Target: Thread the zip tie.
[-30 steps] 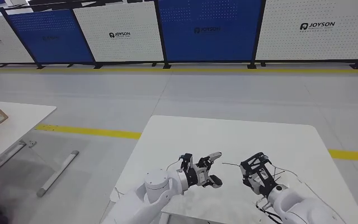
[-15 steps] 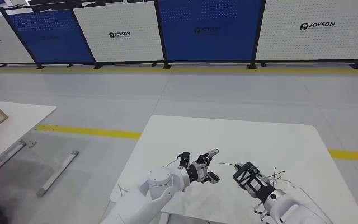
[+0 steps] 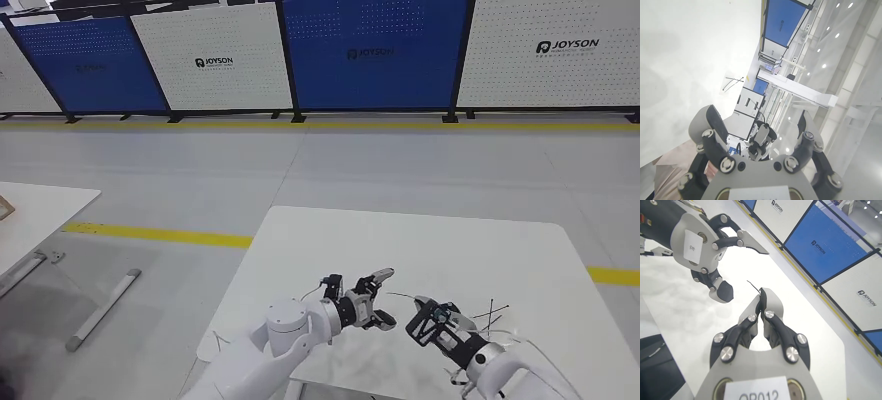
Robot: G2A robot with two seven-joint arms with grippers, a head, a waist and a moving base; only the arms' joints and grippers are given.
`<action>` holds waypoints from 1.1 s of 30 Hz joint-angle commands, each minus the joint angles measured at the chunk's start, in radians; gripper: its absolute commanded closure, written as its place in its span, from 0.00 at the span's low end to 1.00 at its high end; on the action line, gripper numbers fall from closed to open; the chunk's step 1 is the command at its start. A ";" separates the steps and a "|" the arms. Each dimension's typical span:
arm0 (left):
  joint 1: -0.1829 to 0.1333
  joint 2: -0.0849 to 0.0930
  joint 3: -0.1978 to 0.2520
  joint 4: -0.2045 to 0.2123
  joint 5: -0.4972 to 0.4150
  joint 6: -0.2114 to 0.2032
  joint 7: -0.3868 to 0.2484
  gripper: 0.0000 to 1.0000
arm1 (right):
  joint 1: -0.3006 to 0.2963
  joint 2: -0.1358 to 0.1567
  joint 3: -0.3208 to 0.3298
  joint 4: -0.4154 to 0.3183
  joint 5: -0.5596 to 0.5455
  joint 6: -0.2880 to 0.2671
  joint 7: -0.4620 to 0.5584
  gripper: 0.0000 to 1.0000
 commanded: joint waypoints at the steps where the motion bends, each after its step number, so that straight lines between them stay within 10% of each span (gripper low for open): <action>1: 0.000 0.000 0.000 0.000 0.001 -0.001 0.000 0.00 | 0.000 0.000 0.000 0.000 0.001 -0.002 0.002 1.00; 9: 0.006 -0.001 0.003 -0.006 0.008 -0.024 -0.013 0.00 | 0.000 0.000 0.000 0.000 0.001 -0.002 0.002 1.00; 12: 0.008 -0.001 0.001 -0.008 0.003 -0.029 -0.017 0.83 | 0.000 0.000 0.000 0.000 0.001 -0.002 0.002 1.00; 15: 0.006 -0.003 0.002 -0.007 -0.007 -0.024 -0.014 1.00 | 0.000 0.000 0.000 0.000 0.001 -0.002 0.002 1.00; 33: -0.040 -0.023 0.037 0.039 -0.044 -0.008 0.025 1.00 | 0.000 0.000 0.000 0.000 0.001 -0.002 0.002 1.00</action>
